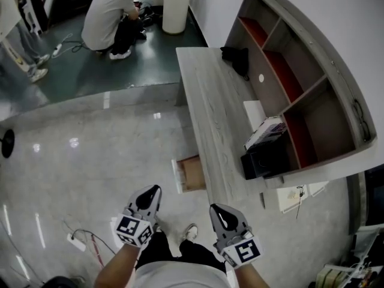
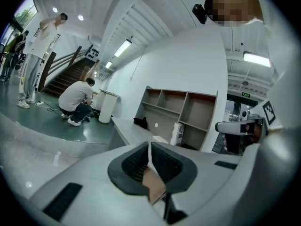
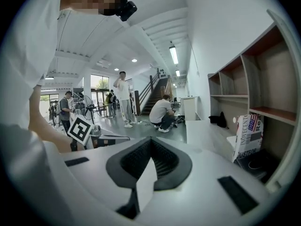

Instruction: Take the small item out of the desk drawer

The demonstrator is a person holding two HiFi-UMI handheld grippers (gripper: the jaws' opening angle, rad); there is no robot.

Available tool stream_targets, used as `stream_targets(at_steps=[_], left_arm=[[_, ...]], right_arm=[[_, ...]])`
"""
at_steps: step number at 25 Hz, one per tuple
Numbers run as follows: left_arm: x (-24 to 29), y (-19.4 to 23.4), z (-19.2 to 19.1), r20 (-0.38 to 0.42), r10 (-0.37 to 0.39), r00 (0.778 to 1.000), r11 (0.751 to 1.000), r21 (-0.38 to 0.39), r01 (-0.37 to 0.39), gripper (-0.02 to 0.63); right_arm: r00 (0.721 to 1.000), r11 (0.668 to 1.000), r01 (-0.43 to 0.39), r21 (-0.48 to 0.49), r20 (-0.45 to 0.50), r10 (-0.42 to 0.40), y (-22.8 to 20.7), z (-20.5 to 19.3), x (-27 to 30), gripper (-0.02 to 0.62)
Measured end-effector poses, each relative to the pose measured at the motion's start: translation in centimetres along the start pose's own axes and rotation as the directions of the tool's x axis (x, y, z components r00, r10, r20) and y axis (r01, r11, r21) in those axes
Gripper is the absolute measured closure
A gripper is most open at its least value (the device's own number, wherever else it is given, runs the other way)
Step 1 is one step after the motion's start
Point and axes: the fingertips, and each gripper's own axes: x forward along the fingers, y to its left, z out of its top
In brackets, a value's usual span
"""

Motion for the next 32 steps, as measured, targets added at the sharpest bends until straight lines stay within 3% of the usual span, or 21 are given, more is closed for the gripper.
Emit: stream_targets(at_steps=[8,14,19,22,26,32], left_arm=[[4.7,2.5,-9.9,-0.189,0.016,0.982,0.995,-0.09,-0.034,0.566],[8.6,4.8,-17.9,-0.317,0.038,0.948,0.989,-0.125,-0.082,0.52],[11.7,7.4,-24.3,-0.424,0.06,0.904,0.979,-0.151,-0.135,0.5],[13.4,8.5,-27.1,-0.468,0.054,0.882,0.962,-0.212,-0.172,0.474],[15.4,10.0,-28.9,-0.488,0.061,0.87,0.921,-0.308,-0.237,0.448],[17.7,10.7,-31.8,-0.536,0.06,0.842,0.9,-0.336,-0.278,0.419]], right_arm=[[0.999,0.998,-0.032,0.049,-0.019,0.033,-2.1,-4.7,2.7,0.574],[0.999,0.998,-0.043,0.056,-0.026,0.044,-3.1,-7.5,3.8,0.574],[0.998,0.997,-0.042,0.057,-0.035,0.044,-3.4,-9.8,4.4,0.574],[0.998,0.997,-0.048,0.06,-0.048,0.051,-3.3,-11.4,4.8,0.574],[0.996,0.996,-0.054,0.076,-0.06,0.059,-3.2,-13.7,5.5,0.574],[0.995,0.994,-0.042,0.102,-0.082,0.051,-4.0,-16.6,4.7,0.574]])
